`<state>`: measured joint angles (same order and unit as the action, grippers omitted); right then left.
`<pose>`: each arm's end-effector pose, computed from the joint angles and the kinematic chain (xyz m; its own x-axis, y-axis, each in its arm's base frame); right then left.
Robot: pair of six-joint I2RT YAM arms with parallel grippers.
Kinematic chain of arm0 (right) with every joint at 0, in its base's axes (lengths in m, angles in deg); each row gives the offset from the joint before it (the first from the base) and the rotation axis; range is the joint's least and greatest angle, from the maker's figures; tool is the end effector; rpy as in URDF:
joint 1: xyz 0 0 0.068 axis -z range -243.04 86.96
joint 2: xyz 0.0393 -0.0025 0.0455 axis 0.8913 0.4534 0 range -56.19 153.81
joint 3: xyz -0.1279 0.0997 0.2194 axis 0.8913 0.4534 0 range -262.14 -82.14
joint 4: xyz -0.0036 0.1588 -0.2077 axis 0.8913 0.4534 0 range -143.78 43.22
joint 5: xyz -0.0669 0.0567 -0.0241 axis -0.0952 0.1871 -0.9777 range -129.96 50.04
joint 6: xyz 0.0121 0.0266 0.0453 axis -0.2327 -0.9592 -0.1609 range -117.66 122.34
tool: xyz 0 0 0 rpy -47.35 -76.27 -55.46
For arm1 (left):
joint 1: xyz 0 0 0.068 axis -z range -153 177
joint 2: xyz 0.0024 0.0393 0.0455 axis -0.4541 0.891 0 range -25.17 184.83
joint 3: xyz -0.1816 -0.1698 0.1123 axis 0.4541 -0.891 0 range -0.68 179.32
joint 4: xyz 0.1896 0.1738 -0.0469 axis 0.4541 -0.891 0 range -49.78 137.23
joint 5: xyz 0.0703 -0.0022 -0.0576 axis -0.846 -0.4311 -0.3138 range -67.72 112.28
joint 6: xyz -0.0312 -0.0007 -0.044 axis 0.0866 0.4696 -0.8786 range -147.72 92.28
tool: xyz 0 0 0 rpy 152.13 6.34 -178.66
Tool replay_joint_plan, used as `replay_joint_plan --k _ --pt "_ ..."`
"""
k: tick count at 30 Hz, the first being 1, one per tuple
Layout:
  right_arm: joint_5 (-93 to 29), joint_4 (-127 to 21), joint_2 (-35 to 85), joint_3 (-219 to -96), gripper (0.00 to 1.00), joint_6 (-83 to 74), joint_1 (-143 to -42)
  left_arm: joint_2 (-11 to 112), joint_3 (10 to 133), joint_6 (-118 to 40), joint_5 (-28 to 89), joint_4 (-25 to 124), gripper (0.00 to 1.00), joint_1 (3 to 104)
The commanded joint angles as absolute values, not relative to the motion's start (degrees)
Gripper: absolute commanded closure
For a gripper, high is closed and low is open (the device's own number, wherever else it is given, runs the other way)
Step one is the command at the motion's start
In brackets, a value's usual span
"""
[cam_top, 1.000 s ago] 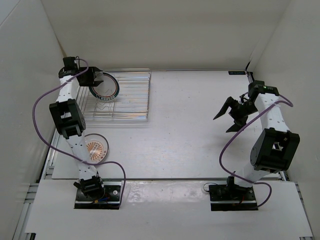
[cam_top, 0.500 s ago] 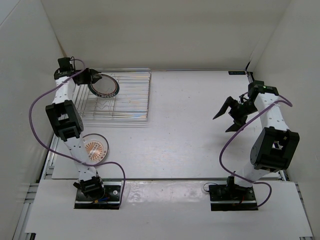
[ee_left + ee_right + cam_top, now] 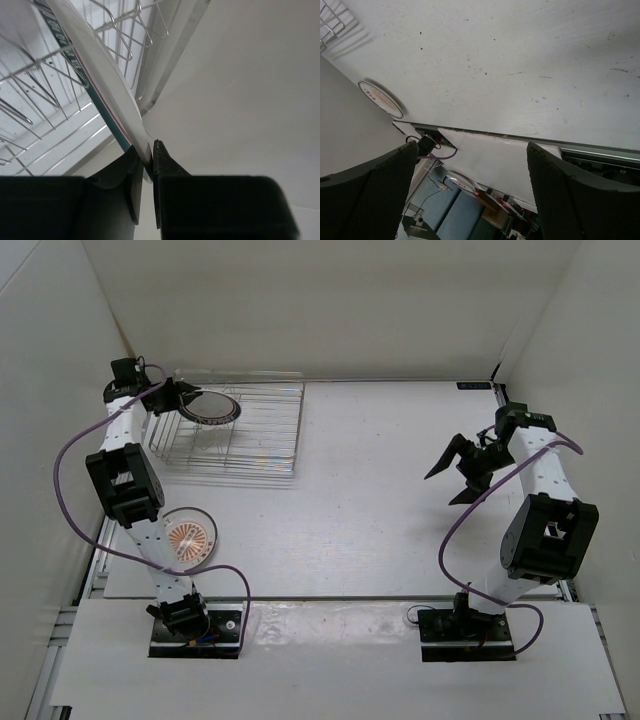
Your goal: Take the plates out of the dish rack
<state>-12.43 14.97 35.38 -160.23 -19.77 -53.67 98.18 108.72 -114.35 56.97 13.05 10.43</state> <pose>0.2927 -0.0317 0.2740 -0.8746 0.4825 0.0471 0.4446 0.7593 0.4752 0.4719 0.1193 0.2562 -0.1713 -0.9074 0.3838 -0.7048 -0.1593 -0.6913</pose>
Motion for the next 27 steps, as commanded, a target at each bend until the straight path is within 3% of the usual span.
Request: replay_joint_plan --k 1,8,14,22,27 --pt "-11.05 14.86 35.13 -159.4 0.1 -20.16 -53.37 90.15 108.92 -118.77 60.16 18.4 0.9 10.57" --pt "-10.52 14.95 34.43 -158.0 0.1 -20.16 -53.54 85.41 111.81 -122.12 59.9 19.37 0.99 11.27" --pt "-10.26 15.3 32.67 -156.24 0.1 -19.9 -53.81 82.68 122.78 -105.17 56.29 8.74 0.99 15.92" --pt "-10.78 16.0 28.63 -151.76 0.1 -19.54 -54.07 75.38 122.1 -66.17 44.36 -19.55 0.99 36.21" --pt "-11.22 17.49 26.08 -148.59 0.1 -18.85 -55.03 74.06 123.69 -52.61 23.44 -36.32 0.99 54.39"
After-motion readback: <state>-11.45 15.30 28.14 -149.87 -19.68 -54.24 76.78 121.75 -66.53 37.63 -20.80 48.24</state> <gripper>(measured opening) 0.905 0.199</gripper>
